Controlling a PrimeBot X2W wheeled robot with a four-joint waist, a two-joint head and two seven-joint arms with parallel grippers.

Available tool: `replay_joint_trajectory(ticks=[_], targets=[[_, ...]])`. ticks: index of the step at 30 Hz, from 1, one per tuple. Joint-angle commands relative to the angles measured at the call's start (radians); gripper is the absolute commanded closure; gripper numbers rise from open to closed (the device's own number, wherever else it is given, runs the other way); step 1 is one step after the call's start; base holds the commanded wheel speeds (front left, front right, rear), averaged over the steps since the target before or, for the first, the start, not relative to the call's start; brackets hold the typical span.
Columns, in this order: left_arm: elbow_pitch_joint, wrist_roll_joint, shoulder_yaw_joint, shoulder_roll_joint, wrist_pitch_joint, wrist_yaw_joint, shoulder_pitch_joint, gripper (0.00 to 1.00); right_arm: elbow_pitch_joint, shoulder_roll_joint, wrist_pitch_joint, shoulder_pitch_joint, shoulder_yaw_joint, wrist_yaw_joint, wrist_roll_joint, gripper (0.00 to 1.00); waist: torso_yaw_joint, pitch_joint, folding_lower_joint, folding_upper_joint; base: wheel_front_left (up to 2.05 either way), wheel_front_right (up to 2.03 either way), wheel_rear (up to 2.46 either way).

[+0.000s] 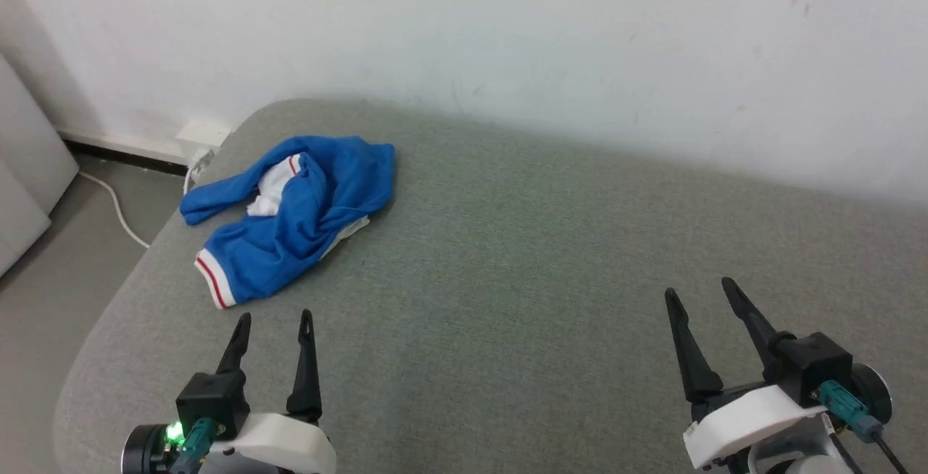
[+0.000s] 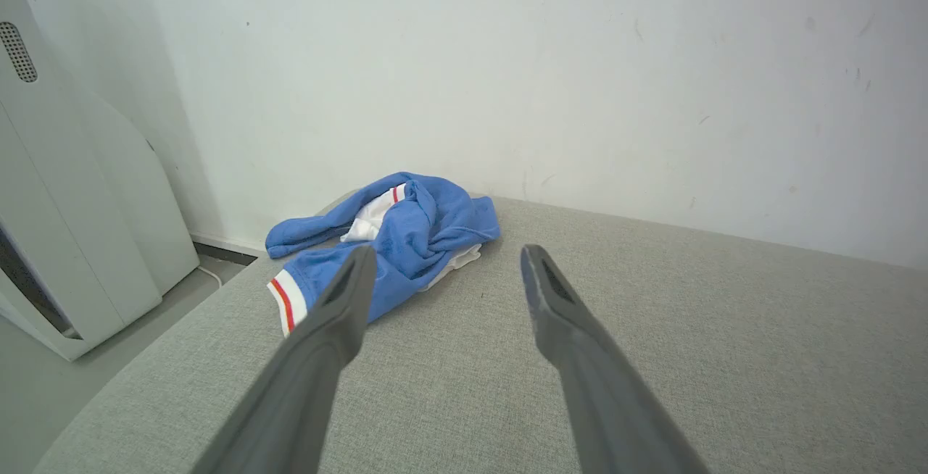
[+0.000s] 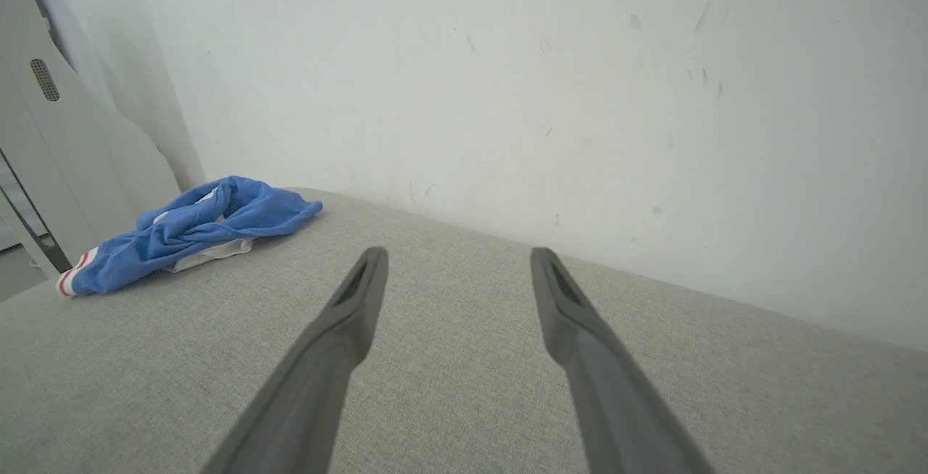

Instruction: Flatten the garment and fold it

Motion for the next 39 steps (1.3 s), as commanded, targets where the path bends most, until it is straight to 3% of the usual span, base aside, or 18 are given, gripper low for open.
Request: replay_joint_trajectory(ticks=[1, 20, 31, 34, 39], targets=[[0.005, -0.011, 0.000, -0.001, -0.011, 0.009, 0.017, 0.00, 0.006, 0.003, -0.011, 0.007, 0.004, -0.001, 0.008, 0.00, 0.018, 0.000, 0.0000, 0.0000, 0.00, 0.00, 0.00], [0.020, -0.033, 0.002, -0.001, -0.048, 0.014, 0.029, 0.00, 0.032, 0.004, -0.049, 0.009, 0.033, -0.001, 0.033, 0.00, 0.101, -0.001, 0.0000, 0.0000, 0.00, 0.00, 0.00], [0.035, -0.066, 0.011, -0.001, -0.071, 0.022, 0.008, 0.00, 0.040, 0.004, -0.072, -0.002, 0.042, -0.001, 0.017, 0.00, 0.112, 0.062, 0.0000, 0.0000, 0.00, 0.00, 0.00], [0.034, -0.065, 0.012, -0.001, -0.077, 0.011, -0.026, 0.00, 0.038, 0.004, -0.078, -0.011, 0.037, -0.001, 0.000, 0.00, 0.115, 0.099, 0.0000, 0.0000, 0.00, 0.00, 0.00], [0.085, -0.067, 0.016, 0.023, -0.088, -0.042, -0.122, 0.00, 0.008, 0.004, -0.088, -0.035, 0.042, -0.001, -0.038, 0.00, 0.102, 0.176, 0.0000, 0.0000, 0.00, 0.00, 0.00]])
